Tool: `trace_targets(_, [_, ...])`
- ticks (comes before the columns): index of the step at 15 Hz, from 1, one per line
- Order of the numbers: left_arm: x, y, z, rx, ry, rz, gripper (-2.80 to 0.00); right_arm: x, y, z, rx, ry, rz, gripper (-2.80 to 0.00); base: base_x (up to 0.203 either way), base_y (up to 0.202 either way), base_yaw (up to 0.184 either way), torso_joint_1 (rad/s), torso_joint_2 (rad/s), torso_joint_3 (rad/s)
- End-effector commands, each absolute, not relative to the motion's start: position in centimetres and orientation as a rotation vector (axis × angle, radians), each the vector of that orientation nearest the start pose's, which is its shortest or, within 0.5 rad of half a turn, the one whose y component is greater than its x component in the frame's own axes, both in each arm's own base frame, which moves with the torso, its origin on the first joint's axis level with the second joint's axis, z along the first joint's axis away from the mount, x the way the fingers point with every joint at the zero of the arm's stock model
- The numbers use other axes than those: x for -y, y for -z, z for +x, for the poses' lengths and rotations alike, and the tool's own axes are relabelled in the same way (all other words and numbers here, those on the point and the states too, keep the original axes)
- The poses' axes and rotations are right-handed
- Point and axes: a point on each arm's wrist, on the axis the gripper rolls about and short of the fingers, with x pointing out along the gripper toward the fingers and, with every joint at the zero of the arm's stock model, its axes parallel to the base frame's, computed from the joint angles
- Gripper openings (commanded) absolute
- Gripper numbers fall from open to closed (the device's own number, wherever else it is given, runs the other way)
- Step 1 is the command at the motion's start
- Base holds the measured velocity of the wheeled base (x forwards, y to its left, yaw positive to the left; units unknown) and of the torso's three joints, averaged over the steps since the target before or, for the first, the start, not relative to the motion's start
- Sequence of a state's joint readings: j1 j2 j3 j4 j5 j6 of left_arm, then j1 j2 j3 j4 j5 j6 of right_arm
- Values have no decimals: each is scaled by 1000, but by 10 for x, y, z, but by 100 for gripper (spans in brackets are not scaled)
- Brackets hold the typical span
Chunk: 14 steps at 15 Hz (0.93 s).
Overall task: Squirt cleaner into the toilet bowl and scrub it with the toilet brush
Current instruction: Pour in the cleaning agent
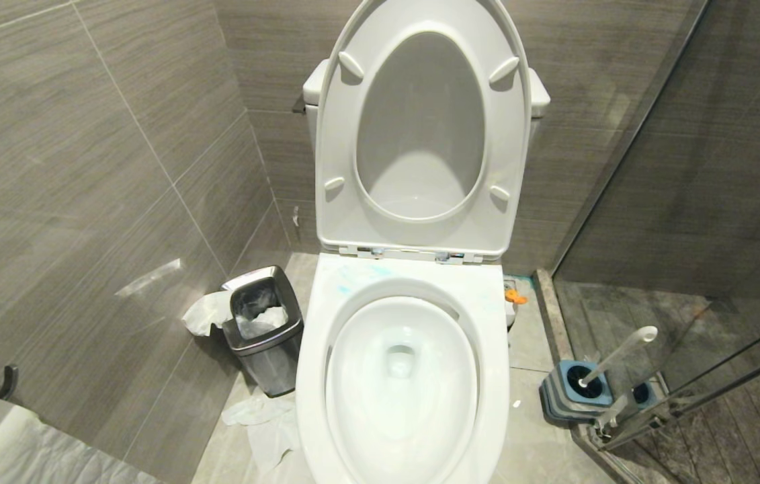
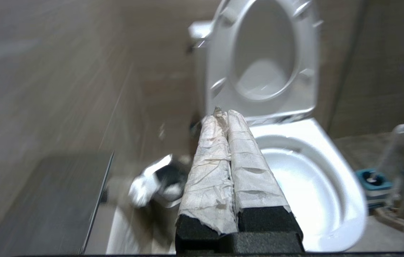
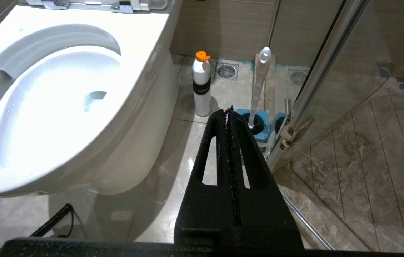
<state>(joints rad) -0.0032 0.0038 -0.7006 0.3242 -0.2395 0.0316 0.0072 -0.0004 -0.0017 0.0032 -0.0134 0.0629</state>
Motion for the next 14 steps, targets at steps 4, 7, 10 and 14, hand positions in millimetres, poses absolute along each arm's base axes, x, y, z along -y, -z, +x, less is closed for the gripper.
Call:
trace_targets(4, [1,-152,-61,205,64,31,-280,0,-76,-23,-1,8,64,-280,0,0,0,0,0,0])
trace_targets(7, [1,-125,-40,200,35,39,-280,0,-76,-23,-1,6,63,-280,0,0,0,0,0,0])
trace_targets(10, [1,-106,-28,255,33,62,-280,0,-76,-23,-1,6,63,-280,0,0,0,0,0,0])
trace_targets(14, [1,-98,-25,228,41,62,-280,0,-76,-23,-1,6,63,-280,0,0,0,0,0,0])
